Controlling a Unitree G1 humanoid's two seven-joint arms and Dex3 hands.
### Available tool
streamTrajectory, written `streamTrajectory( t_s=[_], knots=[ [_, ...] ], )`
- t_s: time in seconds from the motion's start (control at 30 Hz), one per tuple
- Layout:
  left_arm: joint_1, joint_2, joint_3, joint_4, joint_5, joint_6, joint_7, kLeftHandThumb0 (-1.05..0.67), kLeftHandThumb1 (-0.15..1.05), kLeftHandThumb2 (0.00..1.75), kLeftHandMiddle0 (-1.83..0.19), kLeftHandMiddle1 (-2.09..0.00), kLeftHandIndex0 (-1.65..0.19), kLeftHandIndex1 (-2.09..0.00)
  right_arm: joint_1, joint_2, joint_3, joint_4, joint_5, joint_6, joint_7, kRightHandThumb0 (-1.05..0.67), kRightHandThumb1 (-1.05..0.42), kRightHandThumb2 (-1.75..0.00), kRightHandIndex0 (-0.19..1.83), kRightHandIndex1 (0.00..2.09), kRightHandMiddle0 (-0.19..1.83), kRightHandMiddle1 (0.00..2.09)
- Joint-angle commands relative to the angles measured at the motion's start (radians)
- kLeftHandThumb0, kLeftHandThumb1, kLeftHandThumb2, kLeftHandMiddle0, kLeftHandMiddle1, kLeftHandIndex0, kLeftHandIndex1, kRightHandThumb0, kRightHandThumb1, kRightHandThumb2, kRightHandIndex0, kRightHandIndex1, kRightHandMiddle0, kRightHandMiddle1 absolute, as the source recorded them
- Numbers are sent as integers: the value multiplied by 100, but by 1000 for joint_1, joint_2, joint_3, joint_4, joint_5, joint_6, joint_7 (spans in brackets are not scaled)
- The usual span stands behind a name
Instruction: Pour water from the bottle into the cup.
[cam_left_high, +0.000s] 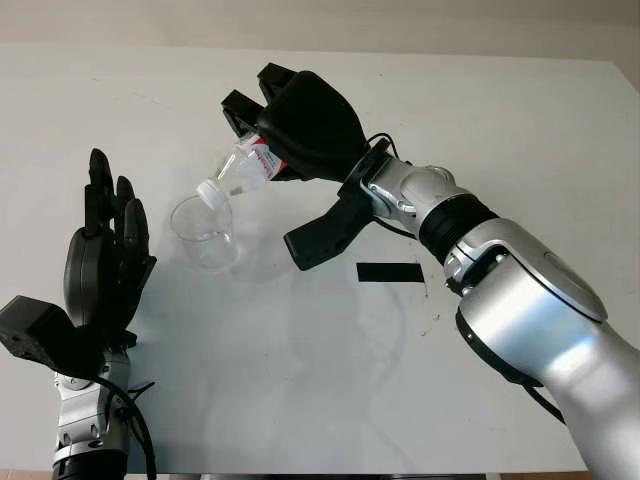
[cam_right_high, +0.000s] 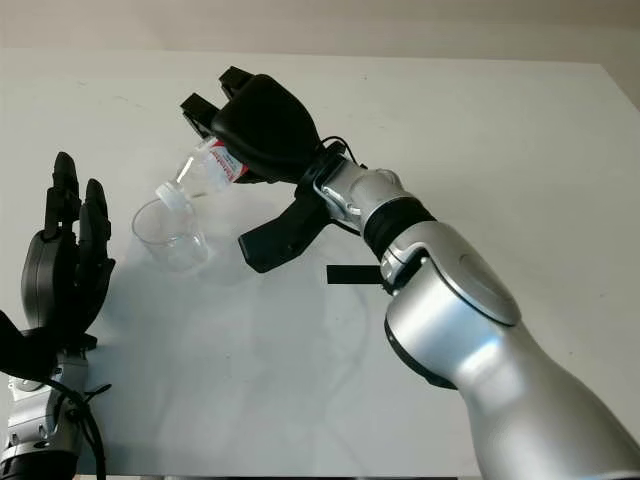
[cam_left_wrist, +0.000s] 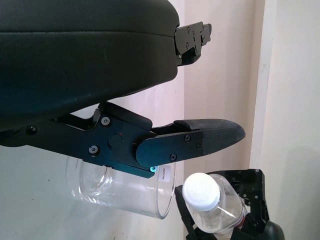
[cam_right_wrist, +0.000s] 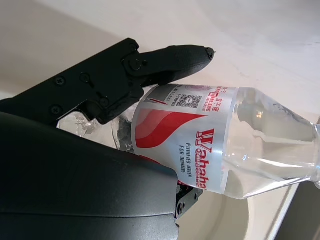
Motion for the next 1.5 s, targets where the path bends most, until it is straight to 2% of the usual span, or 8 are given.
streamTrajectory(
  t_s=[0.0,0.3,0.6,0.9,1.07,1.13,1.2,1.47],
  knots=[
    [23,-24,-7,18,2,-12,4,-75,105,54,19,-2,19,-2,-42,3,11,1,-12,20,-25,-51,-105,-44,129,209,73,209],
    [16,-25,-8,35,-4,-22,-4,-75,105,54,19,0,19,0,-45,-3,27,3,-19,-1,-76,-49,-105,-38,129,209,76,209],
    [13,-28,-8,40,-6,-25,-5,-75,105,54,19,0,19,0,-49,-2,39,3,-30,4,-88,-51,-105,-33,128,209,70,209],
    [8,-23,-6,52,-4,-33,-8,-75,105,55,19,0,19,0,-28,5,2,5,12,9,-94,-51,-105,-35,128,209,68,209],
    [3,-23,-3,62,-9,-40,-16,-75,105,54,19,0,19,0,12,3,-125,2,181,-82,80,-47,-105,-40,119,209,66,209],
    [2,-22,-2,61,-7,-42,-15,-75,105,54,19,0,19,0,29,0,-170,0,237,-88,144,-46,-105,-41,114,209,65,209],
    [3,-21,-3,57,-5,-38,-12,-75,105,54,19,-1,19,-1,57,2,-257,-4,343,-97,249,-43,-105,-40,110,209,65,209],
    [2,-18,-2,55,-14,-28,-20,-75,105,55,19,0,19,0,149,13,-496,-37,628,-93,519,-41,-105,-41,108,209,66,209]
  ],
)
